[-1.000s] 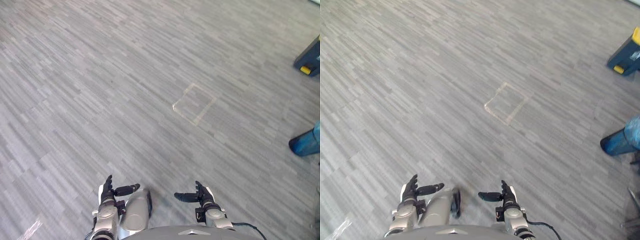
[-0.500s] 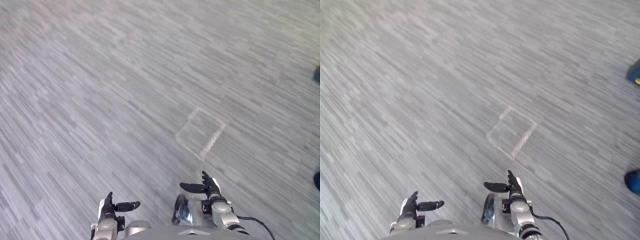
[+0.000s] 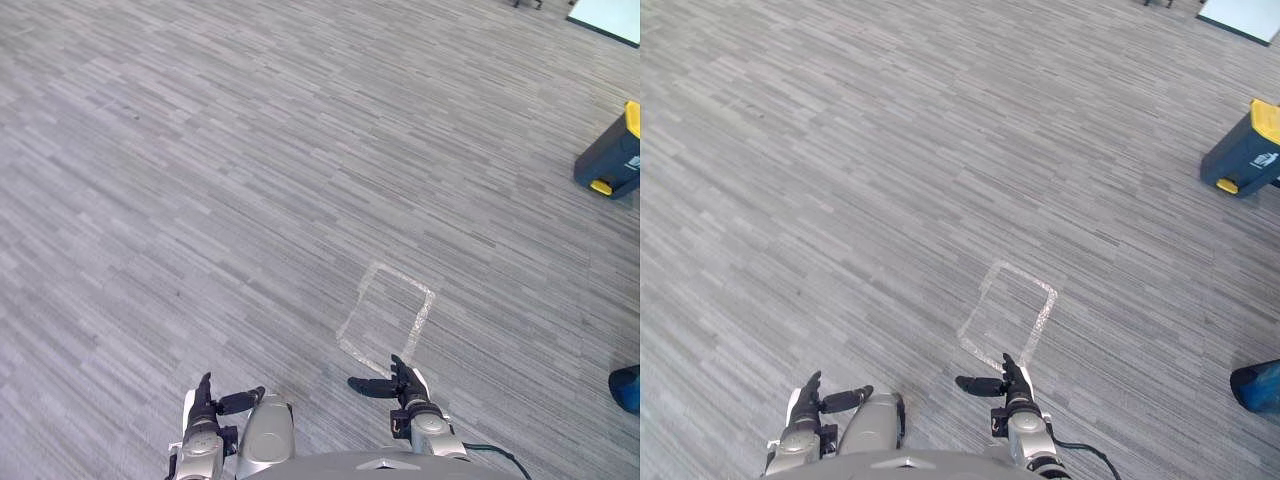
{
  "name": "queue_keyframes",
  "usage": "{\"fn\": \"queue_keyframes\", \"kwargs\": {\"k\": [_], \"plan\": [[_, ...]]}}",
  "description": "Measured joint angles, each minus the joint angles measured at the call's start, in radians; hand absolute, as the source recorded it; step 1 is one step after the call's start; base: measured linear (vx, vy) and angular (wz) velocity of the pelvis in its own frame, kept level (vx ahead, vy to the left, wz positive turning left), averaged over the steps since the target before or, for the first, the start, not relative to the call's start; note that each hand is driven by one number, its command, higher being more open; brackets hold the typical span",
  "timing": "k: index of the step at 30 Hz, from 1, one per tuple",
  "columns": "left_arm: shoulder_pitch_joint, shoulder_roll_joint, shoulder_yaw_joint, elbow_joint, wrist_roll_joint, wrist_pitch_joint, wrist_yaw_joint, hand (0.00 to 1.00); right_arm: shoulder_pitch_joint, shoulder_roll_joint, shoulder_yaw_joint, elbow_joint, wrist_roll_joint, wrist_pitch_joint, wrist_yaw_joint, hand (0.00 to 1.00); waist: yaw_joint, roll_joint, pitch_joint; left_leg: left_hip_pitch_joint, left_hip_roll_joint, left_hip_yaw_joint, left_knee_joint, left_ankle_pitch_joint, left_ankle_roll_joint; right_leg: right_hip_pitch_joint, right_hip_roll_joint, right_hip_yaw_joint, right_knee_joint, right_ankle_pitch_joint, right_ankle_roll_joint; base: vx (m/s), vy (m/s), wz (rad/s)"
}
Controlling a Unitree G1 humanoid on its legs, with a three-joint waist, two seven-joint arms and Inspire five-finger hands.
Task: Organize the slippers on the shoe rack
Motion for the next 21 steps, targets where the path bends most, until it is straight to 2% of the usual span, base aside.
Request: {"fn": "queue_keyframes", "kwargs": {"k": [1, 2, 3, 5, 6, 7, 8, 9, 10, 11, 12, 13, 15, 16, 17, 18, 20, 21], "plan": [[0.004, 0.004, -0.022, 0.015, 0.001, 0.011, 0.006, 1.00, -0.012, -0.001, 0.009, 0.032, 0.000, 0.001, 0.004, 1.00, -0.009, 0.014, 0.008, 0.070, 0.006, 0.027, -0.056, -0.001, 0.002, -0.041, -0.030, -0.059, 0.112, 0.001, -0.019, 0.24, 0.102, -0.74], [0.004, 0.006, -0.028, 0.023, 0.001, 0.012, 0.008, 1.00, -0.014, -0.001, 0.016, 0.042, 0.000, 0.001, 0.006, 1.00, -0.013, 0.017, 0.010, 0.094, 0.011, 0.037, -0.075, -0.001, 0.002, -0.054, -0.041, -0.088, 0.144, -0.017, -0.028, 0.24, 0.032, -0.64], [0.013, 0.006, -0.049, 0.031, 0.001, 0.014, 0.012, 1.00, -0.016, -0.003, 0.047, 0.060, -0.001, 0.001, 0.011, 1.00, -0.024, 0.031, 0.007, 0.149, 0.034, 0.064, -0.120, 0.000, 0.000, -0.099, -0.043, -0.175, 0.193, -0.073, -0.060, 0.23, -0.021, -0.51], [0.016, 0.007, -0.063, 0.035, 0.002, 0.013, 0.010, 1.00, -0.026, -0.005, 0.085, 0.065, -0.003, 0.002, 0.019, 1.00, -0.034, 0.044, 0.002, 0.189, 0.062, 0.100, -0.158, 0.004, -0.007, -0.168, -0.030, -0.269, 0.176, -0.110, -0.089, 0.20, -0.056, -0.66], [0.010, 0.013, -0.072, 0.046, 0.016, 0.015, 0.002, 1.00, -0.039, -0.006, 0.098, 0.064, -0.007, -0.006, 0.021, 1.00, -0.044, 0.044, 0.002, 0.218, 0.076, 0.134, -0.185, 0.007, -0.016, -0.223, -0.021, -0.350, 0.073, -0.108, -0.092, 0.18, -0.084, -0.66], [0.010, 0.018, -0.081, 0.048, 0.020, 0.014, -0.002, 1.00, -0.041, -0.007, 0.098, 0.064, -0.009, -0.006, 0.021, 1.00, -0.044, 0.040, 0.001, 0.231, 0.075, 0.151, -0.196, 0.007, -0.024, -0.235, -0.021, -0.390, -0.007, -0.088, -0.087, 0.28, -0.154, -0.64], [0.010, 0.029, -0.086, 0.049, 0.020, 0.014, -0.007, 1.00, -0.042, -0.008, 0.105, 0.066, -0.009, -0.006, 0.022, 1.00, -0.044, 0.022, 0.000, 0.253, 0.055, 0.161, -0.209, 0.004, -0.040, -0.238, -0.017, -0.435, -0.153, 0.008, -0.095, 0.14, -0.094, -0.42], [0.010, 0.044, -0.086, 0.051, 0.020, 0.014, -0.014, 1.00, -0.039, -0.010, 0.112, 0.066, -0.007, -0.008, 0.027, 1.00, -0.045, -0.008, 0.000, 0.269, 0.025, 0.158, -0.215, 0.000, -0.052, -0.244, -0.018, -0.435, -0.239, 0.106, -0.143, 0.23, -0.144, -0.56], [-0.006, 0.024, -0.089, 0.070, 0.020, 0.017, -0.018, 1.00, -0.055, -0.032, 0.124, 0.067, -0.017, -0.011, 0.033, 1.00, -0.048, 0.042, 0.003, 0.280, 0.054, 0.139, -0.237, -0.009, -0.067, -0.226, 0.025, -0.429, -0.254, 0.115, -0.136, 0.22, -0.130, -0.54], [-0.006, 0.008, -0.100, 0.070, 0.024, 0.015, -0.022, 1.00, -0.060, -0.050, 0.123, 0.068, -0.019, -0.012, 0.033, 1.00, -0.056, 0.066, -0.003, 0.281, 0.065, 0.106, -0.258, -0.014, -0.067, -0.224, 0.063, -0.421, -0.293, 0.110, -0.137, 0.26, -0.151, -0.53], [-0.008, 0.003, -0.103, 0.070, 0.033, 0.014, -0.026, 1.00, -0.061, -0.059, 0.121, 0.069, -0.020, -0.012, 0.034, 1.00, -0.059, 0.079, -0.003, 0.287, 0.071, 0.088, -0.266, -0.017, -0.069, -0.224, 0.077, -0.414, -0.296, 0.104, -0.142, 0.18, -0.129, -0.36], [-0.010, 0.002, -0.115, 0.070, 0.042, 0.014, -0.035, 1.00, -0.056, -0.064, 0.112, 0.078, -0.020, -0.009, 0.035, 1.00, -0.061, 0.081, -0.002, 0.291, 0.079, 0.068, -0.248, -0.016, -0.070, -0.224, 0.086, -0.406, -0.282, 0.072, -0.144, 0.23, -0.193, -0.30], [-0.011, 0.013, -0.119, 0.064, 0.056, 0.015, -0.039, 1.00, -0.042, -0.060, 0.094, 0.080, -0.019, -0.006, 0.038, 1.00, -0.064, 0.063, -0.009, 0.217, 0.114, 0.021, -0.004, -0.014, -0.076, -0.171, 0.104, -0.407, -0.317, 0.053, -0.147, 0.30, -0.203, -0.20], [-0.015, -0.002, -0.088, 0.040, 0.056, 0.014, -0.040, 1.00, -0.024, -0.067, 0.093, 0.061, -0.017, -0.004, 0.038, 1.00, -0.060, 0.080, -0.003, 0.124, 0.170, -0.027, 0.269, 0.037, -0.129, -0.097, 0.141, -0.403, -0.357, 0.048, -0.149, 0.26, -0.072, -0.15], [-0.010, -0.008, -0.082, 0.025, 0.056, 0.012, -0.040, 1.00, -0.022, -0.067, 0.093, 0.062, -0.016, -0.004, 0.038, 1.00, -0.058, 0.084, -0.001, 0.091, 0.193, -0.038, 0.372, 0.073, -0.133, -0.066, 0.156, -0.391, -0.375, 0.044, -0.152, 0.24, 0.002, -0.36], [-0.004, -0.013, -0.082, 0.016, 0.058, 0.010, -0.041, 1.00, -0.017, -0.065, 0.090, 0.062, -0.014, -0.005, 0.038, 1.00, -0.053, 0.089, -0.005, 0.043, 0.208, -0.035, 0.468, 0.028, -0.120, -0.036, 0.172, -0.365, -0.397, 0.041, -0.153, 0.19, 0.043, -0.47], [-0.008, -0.015, -0.083, 0.001, 0.057, 0.011, -0.047, 1.00, -0.019, -0.060, 0.073, 0.068, -0.006, -0.003, 0.038, 1.00, -0.041, 0.087, -0.005, 0.001, 0.179, -0.014, 0.418, -0.042, -0.096, -0.026, 0.171, -0.312, -0.416, 0.042, -0.153, 0.19, 0.109, -0.68], [-0.007, -0.015, -0.083, -0.003, 0.056, 0.010, -0.047, 1.00, -0.019, -0.060, 0.073, 0.071, -0.003, -0.001, 0.038, 1.00, -0.036, 0.085, -0.004, -0.005, 0.163, -0.012, 0.370, -0.057, -0.090, -0.024, 0.169, -0.291, -0.420, 0.042, -0.152, 0.19, 0.138, -0.75]]}}
